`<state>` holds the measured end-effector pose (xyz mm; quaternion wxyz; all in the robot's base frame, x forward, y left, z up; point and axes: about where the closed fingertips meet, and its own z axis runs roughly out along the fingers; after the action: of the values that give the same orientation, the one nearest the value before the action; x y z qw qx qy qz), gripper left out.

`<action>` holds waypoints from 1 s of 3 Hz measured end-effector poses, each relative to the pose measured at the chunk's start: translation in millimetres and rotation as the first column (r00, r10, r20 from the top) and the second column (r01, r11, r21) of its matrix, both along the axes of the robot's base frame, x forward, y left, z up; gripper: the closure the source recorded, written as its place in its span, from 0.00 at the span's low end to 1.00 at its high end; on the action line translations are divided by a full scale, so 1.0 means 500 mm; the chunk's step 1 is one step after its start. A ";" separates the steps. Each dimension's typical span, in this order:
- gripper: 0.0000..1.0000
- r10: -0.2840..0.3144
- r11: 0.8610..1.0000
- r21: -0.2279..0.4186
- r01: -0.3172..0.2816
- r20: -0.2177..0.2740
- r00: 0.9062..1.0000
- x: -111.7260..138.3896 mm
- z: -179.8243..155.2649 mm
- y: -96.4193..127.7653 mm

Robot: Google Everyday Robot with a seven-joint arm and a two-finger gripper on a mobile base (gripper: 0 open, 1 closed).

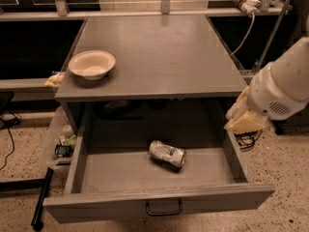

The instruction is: Pick 7up can from top drawer and place on counter

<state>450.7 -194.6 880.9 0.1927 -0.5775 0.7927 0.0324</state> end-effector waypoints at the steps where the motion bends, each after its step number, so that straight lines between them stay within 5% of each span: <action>1: 0.89 -0.024 0.992 0.121 0.030 -0.051 0.998 0.032 -0.159 0.064; 2: 1.00 -0.076 0.966 0.238 0.097 -0.094 0.993 0.077 -0.293 0.133; 3: 1.00 -0.132 0.948 0.289 0.135 -0.030 0.991 0.139 -0.320 0.145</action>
Offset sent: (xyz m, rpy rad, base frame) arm 0.1116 0.1047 -0.2150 0.4368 -0.0285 -0.2308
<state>520.0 -122.1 720.8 0.2732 -0.4876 0.8176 0.1384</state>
